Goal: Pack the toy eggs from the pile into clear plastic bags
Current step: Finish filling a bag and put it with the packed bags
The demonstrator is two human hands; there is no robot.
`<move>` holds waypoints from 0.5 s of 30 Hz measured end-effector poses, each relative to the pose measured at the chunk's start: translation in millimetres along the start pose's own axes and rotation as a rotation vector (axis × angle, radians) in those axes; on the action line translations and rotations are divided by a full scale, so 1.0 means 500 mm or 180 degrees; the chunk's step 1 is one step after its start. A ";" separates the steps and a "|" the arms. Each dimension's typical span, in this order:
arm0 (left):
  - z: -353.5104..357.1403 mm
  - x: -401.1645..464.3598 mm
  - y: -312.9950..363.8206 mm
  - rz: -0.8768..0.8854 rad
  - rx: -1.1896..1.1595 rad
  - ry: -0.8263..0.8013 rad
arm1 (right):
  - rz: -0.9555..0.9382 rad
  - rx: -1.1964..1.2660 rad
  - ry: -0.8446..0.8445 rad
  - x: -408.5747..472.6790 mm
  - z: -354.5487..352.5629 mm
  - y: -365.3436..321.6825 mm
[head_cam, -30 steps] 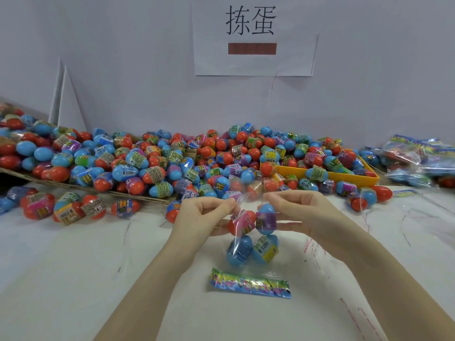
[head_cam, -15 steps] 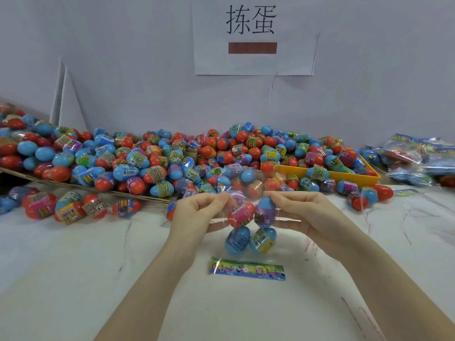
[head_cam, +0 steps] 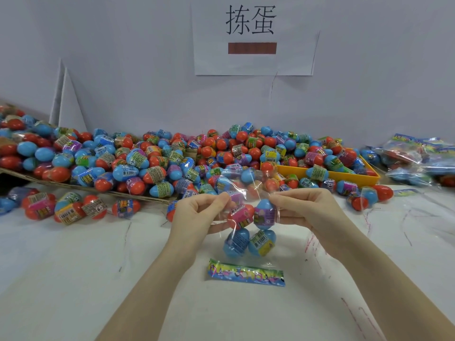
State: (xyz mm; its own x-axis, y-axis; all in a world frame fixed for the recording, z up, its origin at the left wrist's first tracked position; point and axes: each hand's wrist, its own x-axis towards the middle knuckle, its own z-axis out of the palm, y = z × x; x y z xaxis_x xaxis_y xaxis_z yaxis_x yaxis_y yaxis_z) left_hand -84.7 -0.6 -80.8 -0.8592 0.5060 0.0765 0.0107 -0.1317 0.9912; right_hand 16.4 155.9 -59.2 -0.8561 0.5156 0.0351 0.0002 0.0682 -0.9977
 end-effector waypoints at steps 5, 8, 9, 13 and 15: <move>0.001 -0.001 0.000 0.0010 0.0003 0.0011 | -0.0045 -0.0020 0.0140 -0.002 0.004 -0.004; 0.002 0.001 0.001 0.0005 0.0005 0.0033 | -0.0028 -0.0005 0.0124 -0.004 0.005 -0.006; 0.003 0.001 0.001 -0.0001 0.0012 0.0030 | -0.0031 -0.0034 0.0136 -0.004 0.005 -0.005; 0.000 0.000 0.001 0.0014 0.0010 0.0026 | -0.0031 -0.0102 0.0239 -0.001 0.008 -0.003; -0.004 0.001 0.000 0.0103 0.0081 0.0042 | -0.0032 -0.0066 0.0270 0.002 0.007 -0.002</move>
State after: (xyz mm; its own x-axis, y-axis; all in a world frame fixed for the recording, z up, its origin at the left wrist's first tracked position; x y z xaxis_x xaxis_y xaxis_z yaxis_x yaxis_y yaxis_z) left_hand -86.3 -2.1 -80.9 -0.8649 0.4904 0.1072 0.0514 -0.1259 0.9907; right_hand 13.7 153.3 -58.3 -0.8092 0.5854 0.0507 0.0034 0.0910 -0.9958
